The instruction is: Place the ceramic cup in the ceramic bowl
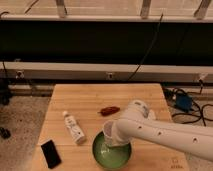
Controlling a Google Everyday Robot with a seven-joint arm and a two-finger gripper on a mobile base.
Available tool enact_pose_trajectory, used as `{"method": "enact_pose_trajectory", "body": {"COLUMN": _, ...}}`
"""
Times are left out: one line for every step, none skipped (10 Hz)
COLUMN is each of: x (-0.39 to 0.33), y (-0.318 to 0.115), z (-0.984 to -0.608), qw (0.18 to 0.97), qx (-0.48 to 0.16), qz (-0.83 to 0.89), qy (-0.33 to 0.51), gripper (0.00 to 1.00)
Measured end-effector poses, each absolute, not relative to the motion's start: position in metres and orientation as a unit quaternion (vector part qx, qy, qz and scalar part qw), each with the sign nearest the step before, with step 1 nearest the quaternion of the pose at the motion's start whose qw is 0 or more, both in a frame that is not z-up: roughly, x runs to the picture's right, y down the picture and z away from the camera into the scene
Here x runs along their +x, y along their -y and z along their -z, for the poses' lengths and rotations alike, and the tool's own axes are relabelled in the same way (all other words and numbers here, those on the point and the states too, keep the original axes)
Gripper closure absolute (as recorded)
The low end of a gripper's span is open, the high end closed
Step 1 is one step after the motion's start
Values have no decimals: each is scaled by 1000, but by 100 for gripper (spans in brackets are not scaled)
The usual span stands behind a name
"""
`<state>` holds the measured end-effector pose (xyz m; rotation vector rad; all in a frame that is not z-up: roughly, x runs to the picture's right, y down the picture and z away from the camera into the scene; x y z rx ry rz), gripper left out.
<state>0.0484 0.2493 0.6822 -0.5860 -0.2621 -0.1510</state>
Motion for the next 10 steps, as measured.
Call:
{"method": "enact_pose_trajectory", "body": {"x": 48, "y": -250, "z": -682, "qw": 946, "qx": -287, "qz": 74, "qy": 129, "gripper": 37}}
{"method": "enact_pose_trajectory", "body": {"x": 47, "y": -251, "z": -681, "qw": 946, "qx": -287, "qz": 74, "qy": 129, "gripper": 36}}
{"method": "enact_pose_trajectory", "body": {"x": 46, "y": -252, "z": -681, "qw": 946, "qx": -286, "qz": 75, "qy": 129, "gripper": 32}}
{"method": "enact_pose_trajectory", "body": {"x": 45, "y": -253, "z": -680, "qw": 946, "qx": -286, "qz": 76, "qy": 130, "gripper": 26}}
{"method": "enact_pose_trajectory", "body": {"x": 44, "y": -254, "z": -678, "qw": 946, "qx": -285, "qz": 77, "qy": 130, "gripper": 20}}
{"method": "enact_pose_trajectory", "body": {"x": 44, "y": -254, "z": -678, "qw": 946, "qx": -285, "qz": 78, "qy": 130, "gripper": 20}}
{"method": "enact_pose_trajectory", "body": {"x": 44, "y": -255, "z": -677, "qw": 947, "qx": -284, "qz": 77, "qy": 131, "gripper": 20}}
{"method": "enact_pose_trajectory", "body": {"x": 45, "y": -255, "z": -677, "qw": 947, "qx": -284, "qz": 76, "qy": 131, "gripper": 20}}
{"method": "enact_pose_trajectory", "body": {"x": 46, "y": -255, "z": -677, "qw": 947, "qx": -284, "qz": 75, "qy": 132, "gripper": 20}}
{"method": "enact_pose_trajectory", "body": {"x": 46, "y": -255, "z": -676, "qw": 947, "qx": -284, "qz": 75, "qy": 133, "gripper": 20}}
